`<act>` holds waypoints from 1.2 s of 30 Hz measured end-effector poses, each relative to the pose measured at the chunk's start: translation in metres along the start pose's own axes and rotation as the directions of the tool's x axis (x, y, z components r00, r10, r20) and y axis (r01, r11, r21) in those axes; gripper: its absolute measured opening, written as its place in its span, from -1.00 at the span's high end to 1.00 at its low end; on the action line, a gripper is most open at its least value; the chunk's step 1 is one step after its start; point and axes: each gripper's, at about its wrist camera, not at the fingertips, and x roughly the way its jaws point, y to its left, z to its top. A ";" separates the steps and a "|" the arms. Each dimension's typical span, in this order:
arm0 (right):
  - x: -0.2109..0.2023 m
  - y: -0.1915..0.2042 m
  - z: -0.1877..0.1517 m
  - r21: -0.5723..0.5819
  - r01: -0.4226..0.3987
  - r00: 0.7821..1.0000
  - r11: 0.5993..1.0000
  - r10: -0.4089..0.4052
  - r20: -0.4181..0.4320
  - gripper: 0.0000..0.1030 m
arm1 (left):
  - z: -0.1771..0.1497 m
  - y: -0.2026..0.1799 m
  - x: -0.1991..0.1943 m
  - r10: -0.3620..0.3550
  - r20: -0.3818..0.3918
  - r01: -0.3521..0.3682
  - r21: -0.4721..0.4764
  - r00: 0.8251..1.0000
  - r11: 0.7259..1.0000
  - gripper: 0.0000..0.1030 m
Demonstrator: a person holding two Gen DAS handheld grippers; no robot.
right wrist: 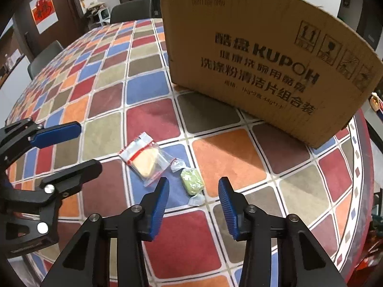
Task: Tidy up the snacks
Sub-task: 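Move both tools back over the last two snacks on the table, then grasp the white-red wrapped cake with the left gripper while the right grasps the green candy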
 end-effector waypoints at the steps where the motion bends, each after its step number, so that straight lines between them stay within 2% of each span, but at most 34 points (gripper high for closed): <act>1: 0.002 0.000 0.000 -0.003 0.000 1.000 1.000 0.000 -0.004 0.19 | 0.000 0.001 0.001 -0.002 -0.003 0.002 -0.002 1.000 1.000 0.03; 2: 0.003 0.000 0.000 -0.005 0.002 1.000 1.000 -0.002 -0.008 0.25 | 0.001 0.001 0.002 -0.003 -0.005 0.003 -0.003 1.000 1.000 0.02; 6: 0.010 -0.001 0.001 -0.007 0.005 1.000 1.000 -0.005 -0.020 0.26 | 0.000 0.002 0.006 -0.015 -0.019 0.015 -0.008 1.000 1.000 -0.01; 13: 0.016 0.002 0.000 -0.014 0.010 1.000 1.000 -0.010 -0.021 0.57 | -0.001 0.003 0.008 -0.018 -0.018 0.018 -0.005 1.000 1.000 -0.09; 19: 0.009 0.000 -0.006 0.025 0.019 1.000 1.000 -0.019 0.007 0.57 | -0.001 0.003 0.010 -0.031 -0.024 0.031 -0.001 0.999 1.000 -0.15; 23: -0.009 -0.006 -0.014 0.088 0.052 0.996 0.995 -0.057 0.066 0.57 | -0.001 -0.002 0.014 -0.050 -0.030 0.051 0.014 0.998 0.999 -0.21; 29: -0.038 -0.010 -0.027 0.190 0.107 0.978 0.976 -0.137 0.156 0.57 | 0.004 -0.013 0.028 -0.059 -0.049 0.062 0.045 0.997 0.997 -0.27; 36: -0.039 -0.020 -0.041 0.305 0.083 0.981 0.949 -0.132 0.144 0.57 | 0.007 -0.019 0.050 -0.051 -0.086 0.054 0.032 0.995 0.998 -0.28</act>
